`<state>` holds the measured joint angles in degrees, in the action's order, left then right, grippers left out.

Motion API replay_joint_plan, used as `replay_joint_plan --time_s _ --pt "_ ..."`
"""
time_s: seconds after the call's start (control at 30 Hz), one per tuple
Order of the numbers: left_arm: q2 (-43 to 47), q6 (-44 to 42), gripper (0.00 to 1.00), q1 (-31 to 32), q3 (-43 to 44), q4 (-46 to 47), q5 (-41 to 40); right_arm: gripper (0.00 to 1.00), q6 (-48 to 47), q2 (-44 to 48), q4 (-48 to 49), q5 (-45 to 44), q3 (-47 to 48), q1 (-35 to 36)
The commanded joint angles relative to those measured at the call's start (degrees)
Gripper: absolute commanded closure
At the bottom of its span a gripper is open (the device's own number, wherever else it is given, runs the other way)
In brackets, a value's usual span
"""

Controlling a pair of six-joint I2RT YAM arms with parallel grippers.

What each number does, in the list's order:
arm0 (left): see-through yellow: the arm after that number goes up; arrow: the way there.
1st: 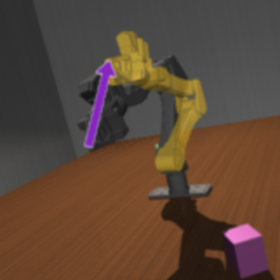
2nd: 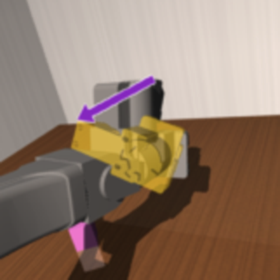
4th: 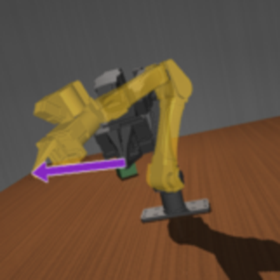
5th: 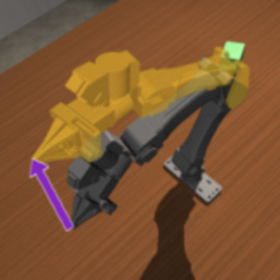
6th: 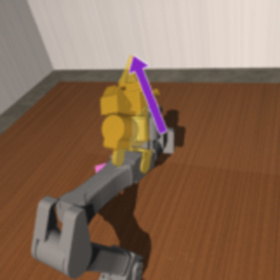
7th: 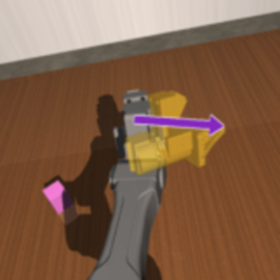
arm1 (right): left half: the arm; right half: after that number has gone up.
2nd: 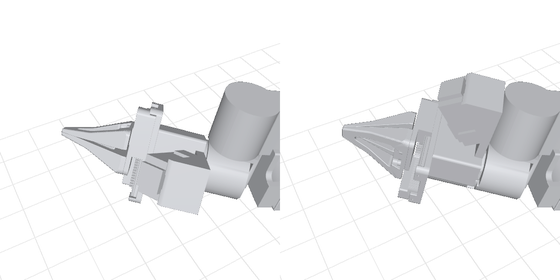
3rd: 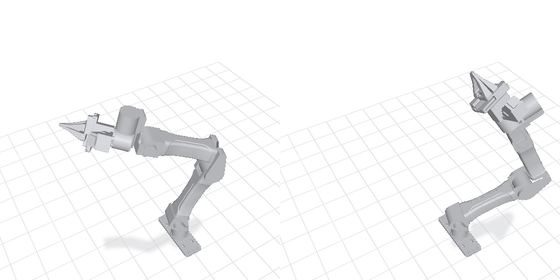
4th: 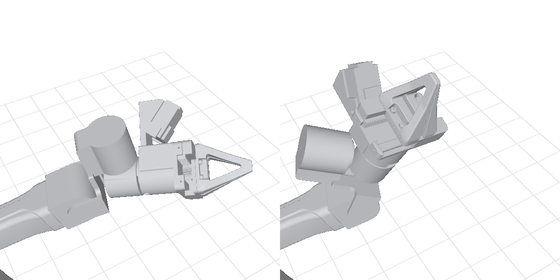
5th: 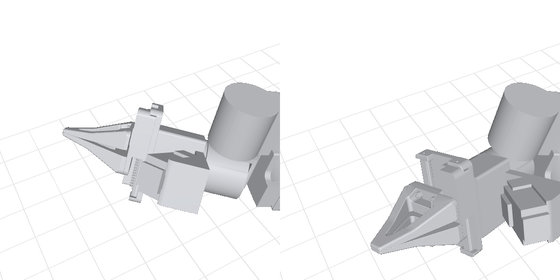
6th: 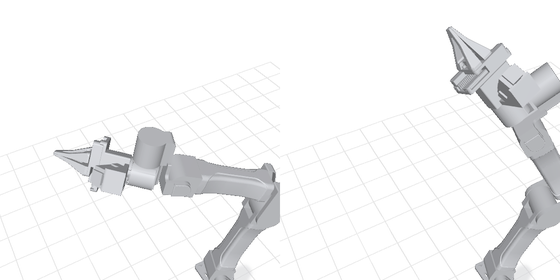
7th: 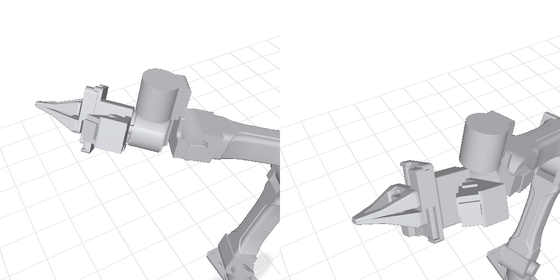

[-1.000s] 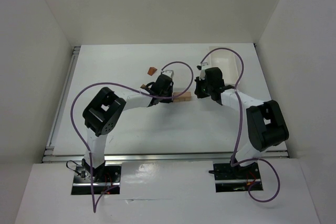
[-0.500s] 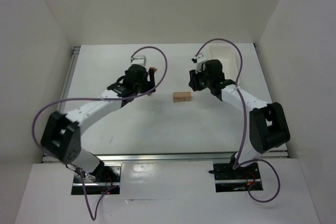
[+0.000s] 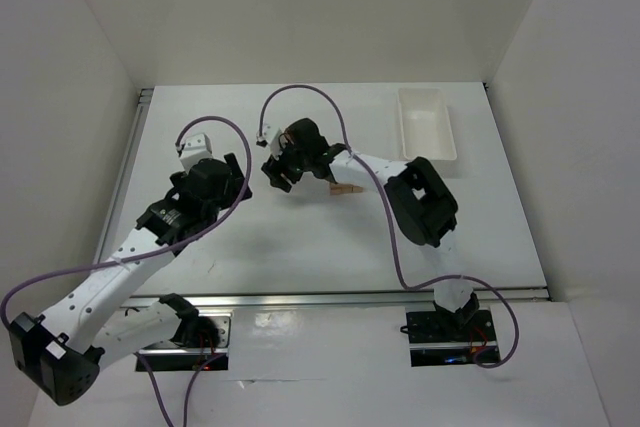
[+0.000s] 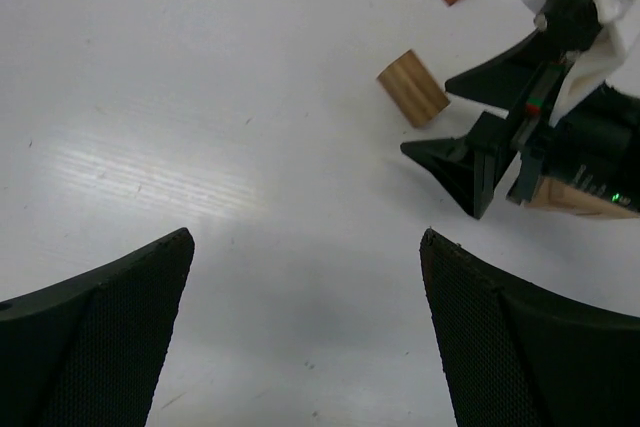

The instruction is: Build the wood block tower

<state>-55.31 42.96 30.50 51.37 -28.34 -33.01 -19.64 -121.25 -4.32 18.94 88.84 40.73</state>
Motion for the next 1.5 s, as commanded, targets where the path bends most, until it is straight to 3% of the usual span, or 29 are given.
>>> replay_joint_plan --time_s 0.0,0.33,0.53,0.6,0.63,0.8,0.93,1.0,1.2,1.47 --pt "3.2 4.2 0.01 -0.1 -0.3 -6.8 -2.3 0.27 -2.1 -3.3 -1.2 -0.7 6.8 -0.1" --pt "9.1 4.2 0.01 -0.1 -2.7 -6.9 0.3 0.27 1.3 -10.8 2.2 -9.9 11.6 1.6" --pt "8.6 3.7 0.01 -0.1 -3.4 -6.3 1.4 0.58 1.8 -11.3 2.2 -8.0 11.6 1.6" --pt "8.6 3.7 0.01 -0.1 -3.4 -5.6 1.4 0.8 1.2 -11.3 2.2 -7.1 11.6 1.6" --pt "8.6 3.7 0.01 -0.1 -3.4 -5.6 1.4 0.99 1.2 -11.3 2.7 -7.1 11.6 1.6" --pt "8.0 3.1 0.01 -0.1 -3.4 -5.6 1.4 1.0 -4.9 -3.4 4.8 -4.4 7.1 1.6" --pt "7.5 1.5 0.01 -0.1 -3.4 -4.5 2.0 1.0 -13.5 7.1 6.5 7.8 -1.2 -2.8" --pt "7.0 1.0 0.01 -0.1 -3.4 -3.0 3.2 1.0 -18.7 10.8 2.7 16.2 -4.6 -5.0" --pt "2.8 -3.5 0.01 -0.1 -2.9 -0.1 4.9 1.0 -31.7 18.9 -10.5 18.7 -8.0 -12.3" --pt "-5.4 -7.9 0.01 -0.1 -0.9 8.0 9.4 1.0 -40.2 25.4 -15.3 23.3 -16.1 -20.7"
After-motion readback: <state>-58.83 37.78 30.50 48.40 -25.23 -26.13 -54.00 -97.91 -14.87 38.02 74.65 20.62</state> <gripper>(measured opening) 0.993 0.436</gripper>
